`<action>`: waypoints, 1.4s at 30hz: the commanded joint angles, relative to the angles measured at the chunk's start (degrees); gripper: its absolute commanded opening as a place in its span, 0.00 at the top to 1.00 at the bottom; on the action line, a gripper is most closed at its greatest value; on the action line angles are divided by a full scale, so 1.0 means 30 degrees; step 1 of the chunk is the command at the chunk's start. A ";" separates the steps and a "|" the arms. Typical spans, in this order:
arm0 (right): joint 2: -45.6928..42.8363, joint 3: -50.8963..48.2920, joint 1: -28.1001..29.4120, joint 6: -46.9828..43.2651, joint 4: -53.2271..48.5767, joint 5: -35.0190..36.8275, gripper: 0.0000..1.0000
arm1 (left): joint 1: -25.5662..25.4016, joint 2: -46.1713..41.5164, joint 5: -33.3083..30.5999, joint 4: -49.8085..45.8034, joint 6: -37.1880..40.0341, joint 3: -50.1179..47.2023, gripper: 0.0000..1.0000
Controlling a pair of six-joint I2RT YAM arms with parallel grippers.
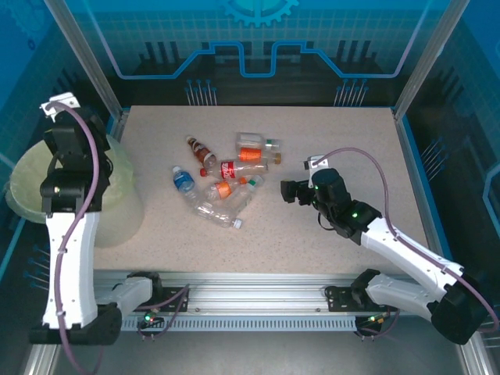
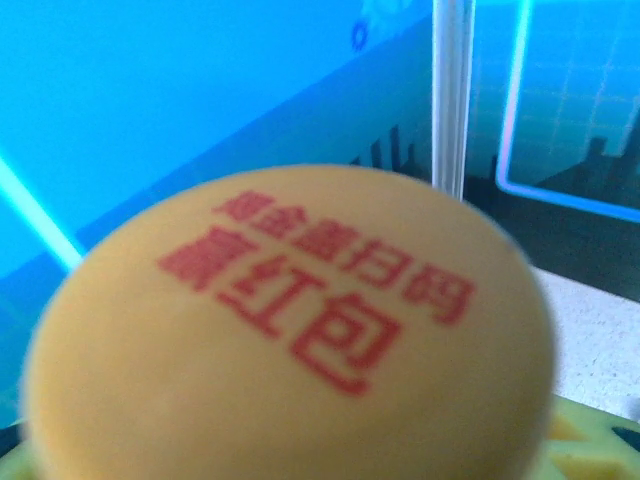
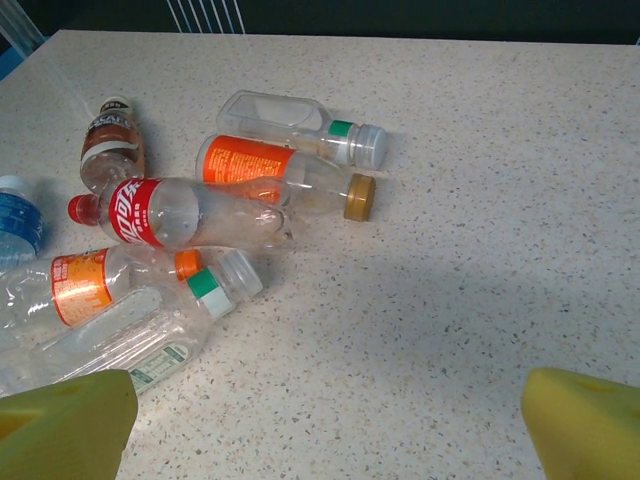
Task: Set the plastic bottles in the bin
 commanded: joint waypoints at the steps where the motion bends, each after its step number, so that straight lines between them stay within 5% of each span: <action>1: -0.0739 -0.0284 -0.0513 0.0278 -0.0255 0.0268 0.00 | 0.2338 0.0836 0.2392 -0.1127 -0.1528 0.1025 0.47; 7: -0.1327 -0.0539 -0.0939 0.0302 -0.0387 0.0216 0.00 | 0.6385 0.2137 0.5529 -0.1752 -0.3006 0.0620 0.46; 17: -0.1819 -0.0700 -0.1293 0.0361 -0.0542 0.0167 0.00 | 1.0064 0.3343 0.5529 -0.1622 -0.5197 -0.1011 0.34; 21: -0.1892 -0.0653 -0.1382 0.0506 -0.0692 0.0083 0.00 | 1.0113 0.3738 0.6135 -0.2470 -0.5935 -0.0697 0.15; 34: -0.2398 -0.0781 -0.1626 0.1284 -0.1184 0.0301 0.00 | 0.9933 0.2650 1.0234 -0.3229 -0.6578 0.0225 0.05; 42: -0.2332 -0.0805 -0.1876 0.2196 -0.1541 0.0001 0.00 | 0.6156 0.1757 1.0734 -0.3534 -0.7286 0.0779 0.01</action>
